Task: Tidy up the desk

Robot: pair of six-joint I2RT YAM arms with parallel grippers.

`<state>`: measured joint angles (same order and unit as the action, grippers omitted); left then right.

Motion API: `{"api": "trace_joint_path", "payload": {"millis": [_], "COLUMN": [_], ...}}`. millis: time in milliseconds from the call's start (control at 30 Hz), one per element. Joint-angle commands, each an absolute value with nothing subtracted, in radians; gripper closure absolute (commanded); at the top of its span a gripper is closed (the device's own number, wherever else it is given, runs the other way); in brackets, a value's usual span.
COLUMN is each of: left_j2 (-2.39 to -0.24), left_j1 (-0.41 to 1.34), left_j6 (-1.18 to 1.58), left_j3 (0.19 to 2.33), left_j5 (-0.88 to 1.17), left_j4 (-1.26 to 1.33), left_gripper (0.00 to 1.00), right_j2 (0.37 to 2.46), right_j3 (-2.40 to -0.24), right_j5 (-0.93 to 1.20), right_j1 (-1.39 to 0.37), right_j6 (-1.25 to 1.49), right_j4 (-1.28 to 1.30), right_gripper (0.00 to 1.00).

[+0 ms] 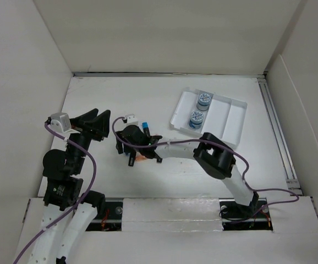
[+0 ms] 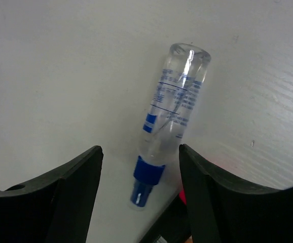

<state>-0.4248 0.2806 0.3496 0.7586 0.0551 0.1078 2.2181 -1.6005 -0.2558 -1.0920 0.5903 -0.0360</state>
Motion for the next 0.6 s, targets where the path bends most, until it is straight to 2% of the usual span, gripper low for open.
{"api": "trace_joint_path", "payload": {"millis": [0, 167, 233, 267, 300, 367, 400, 467, 567], "left_j2": [-0.413, -0.41, -0.408, -0.407, -0.405, -0.406, -0.407, -0.403, -0.406], "left_j1": [0.282, 0.282, 0.282, 0.282, 0.282, 0.282, 0.282, 0.282, 0.282], "left_j6": [0.348, 0.348, 0.35, 0.351, 0.348, 0.348, 0.348, 0.348, 0.347], "left_j3": [0.772, 0.77, 0.77, 0.77, 0.769, 0.769, 0.77, 0.769, 0.769], "left_j5": [0.058, 0.06, 0.069, 0.071, 0.066, 0.061, 0.06, 0.066, 0.061], "left_j4": [0.149, 0.153, 0.155, 0.156, 0.158, 0.155, 0.153, 0.158, 0.155], "left_gripper": [0.51, 0.51, 0.51, 0.51, 0.51, 0.51, 0.51, 0.51, 0.51], "right_j2": [2.256, 2.292, 2.301, 2.313, 2.318, 2.322, 2.322, 2.316, 2.293], "right_j3": [-1.66, -1.68, -1.698, -1.721, -1.733, -1.753, -1.761, -1.778, -1.751], "right_j5": [-0.278, -0.314, -0.316, -0.318, -0.318, -0.313, -0.304, -0.302, -0.308], "right_j1": [-1.085, -1.085, -1.085, -1.085, -1.085, -1.085, -1.085, -1.085, -1.075], "right_j6": [0.584, 0.588, 0.588, 0.584, 0.586, 0.584, 0.584, 0.584, 0.598], "right_j4": [-0.003, -0.003, -0.003, -0.003, -0.003, -0.003, -0.003, -0.003, -0.006], "right_gripper": [0.34, 0.37, 0.43, 0.49, 0.61, 0.69, 0.78, 0.87, 0.93]}}
